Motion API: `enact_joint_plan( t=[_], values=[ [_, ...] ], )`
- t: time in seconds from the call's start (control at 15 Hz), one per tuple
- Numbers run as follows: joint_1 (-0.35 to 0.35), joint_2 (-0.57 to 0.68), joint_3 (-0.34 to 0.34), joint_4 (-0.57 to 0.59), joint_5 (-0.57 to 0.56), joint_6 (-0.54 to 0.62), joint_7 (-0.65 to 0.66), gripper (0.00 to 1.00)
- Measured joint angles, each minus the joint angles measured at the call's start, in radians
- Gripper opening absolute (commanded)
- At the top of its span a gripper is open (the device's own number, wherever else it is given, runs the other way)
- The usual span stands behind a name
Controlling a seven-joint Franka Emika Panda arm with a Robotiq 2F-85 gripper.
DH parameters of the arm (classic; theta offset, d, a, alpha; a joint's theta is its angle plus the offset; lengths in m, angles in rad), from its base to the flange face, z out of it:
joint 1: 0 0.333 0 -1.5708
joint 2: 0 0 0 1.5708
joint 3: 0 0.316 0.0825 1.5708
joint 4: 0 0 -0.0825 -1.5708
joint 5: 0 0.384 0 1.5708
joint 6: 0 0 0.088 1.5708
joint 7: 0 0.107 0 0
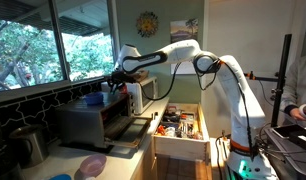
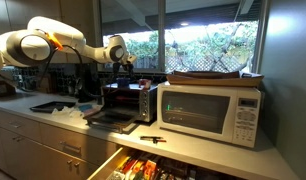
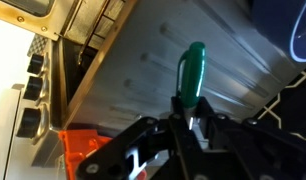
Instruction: Put the green marker on top of the toaster oven.
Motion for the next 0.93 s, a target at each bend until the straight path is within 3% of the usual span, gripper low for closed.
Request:
enact_joint_plan(
  t=[0.2, 0.33, 0.8, 0.93],
  values=[
    [0.01, 0.02, -0.004, 0.025, 0.0, -0.032, 0.004, 0.09],
    [0.018, 0.03, -0.01, 0.04, 0.0, -0.052, 0.016, 0.45],
    [0.023, 0.021, -0.017, 0.087, -0.002, -0.067, 0.081, 0.96],
    [0.022, -0.027, -0.015, 0.084, 0.002, -0.066, 0.078, 1.0]
  ],
)
